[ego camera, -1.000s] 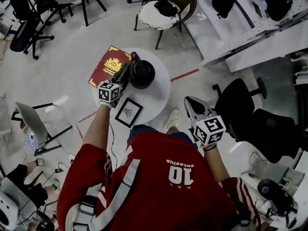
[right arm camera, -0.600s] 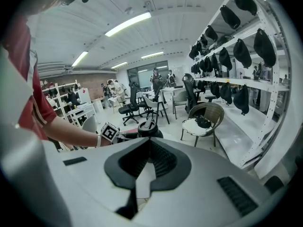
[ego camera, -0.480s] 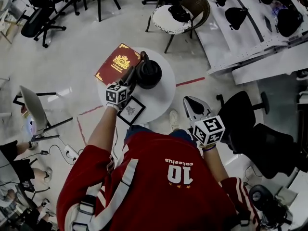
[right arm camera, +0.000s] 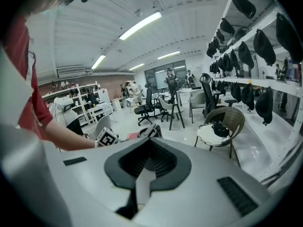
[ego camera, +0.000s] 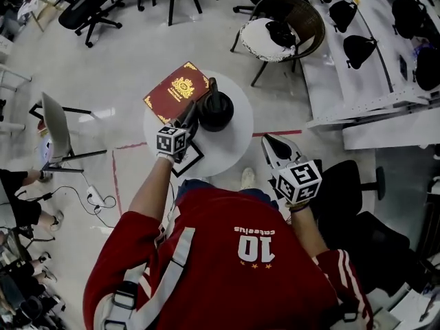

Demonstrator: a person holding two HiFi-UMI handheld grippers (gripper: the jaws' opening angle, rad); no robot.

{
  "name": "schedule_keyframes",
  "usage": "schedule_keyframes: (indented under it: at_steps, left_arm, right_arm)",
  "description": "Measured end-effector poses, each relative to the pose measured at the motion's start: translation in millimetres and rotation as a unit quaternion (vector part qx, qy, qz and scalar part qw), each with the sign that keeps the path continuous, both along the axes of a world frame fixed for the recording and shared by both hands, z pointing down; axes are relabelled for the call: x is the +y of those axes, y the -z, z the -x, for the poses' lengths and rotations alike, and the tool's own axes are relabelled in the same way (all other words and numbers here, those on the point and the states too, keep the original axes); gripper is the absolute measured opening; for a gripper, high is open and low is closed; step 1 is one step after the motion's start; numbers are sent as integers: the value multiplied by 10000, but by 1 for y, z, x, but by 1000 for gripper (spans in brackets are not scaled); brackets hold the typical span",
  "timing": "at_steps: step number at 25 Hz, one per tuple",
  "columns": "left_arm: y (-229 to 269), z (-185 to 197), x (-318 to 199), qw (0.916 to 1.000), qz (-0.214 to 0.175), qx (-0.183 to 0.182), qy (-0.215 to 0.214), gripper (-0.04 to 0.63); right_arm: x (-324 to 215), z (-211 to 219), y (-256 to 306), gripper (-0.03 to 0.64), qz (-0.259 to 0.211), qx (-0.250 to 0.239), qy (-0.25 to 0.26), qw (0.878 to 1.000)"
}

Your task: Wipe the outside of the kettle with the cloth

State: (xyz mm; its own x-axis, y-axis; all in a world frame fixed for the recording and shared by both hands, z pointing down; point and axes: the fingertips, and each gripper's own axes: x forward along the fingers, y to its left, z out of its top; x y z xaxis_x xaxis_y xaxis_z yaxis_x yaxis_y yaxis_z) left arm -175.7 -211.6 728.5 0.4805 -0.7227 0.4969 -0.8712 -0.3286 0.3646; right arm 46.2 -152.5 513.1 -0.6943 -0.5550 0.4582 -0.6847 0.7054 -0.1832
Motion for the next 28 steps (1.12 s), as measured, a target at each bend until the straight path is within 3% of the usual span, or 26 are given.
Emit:
schedule_keyframes:
  at_steps: [5,16,28]
  left_arm:
    - [0,-7,8,9985,85,130,525,46]
    - [-11,-26,27,9925,287,83,1188,46]
    - [-20,-65,51,9868,395,71,1569,46]
  right_arm:
    - [-17,-12,0,17,30,-149,262,9995]
    - [-39,-23,-5,17,109,-309,892,9955]
    - [-53,-47,-8,17,178,-428,1429,9886]
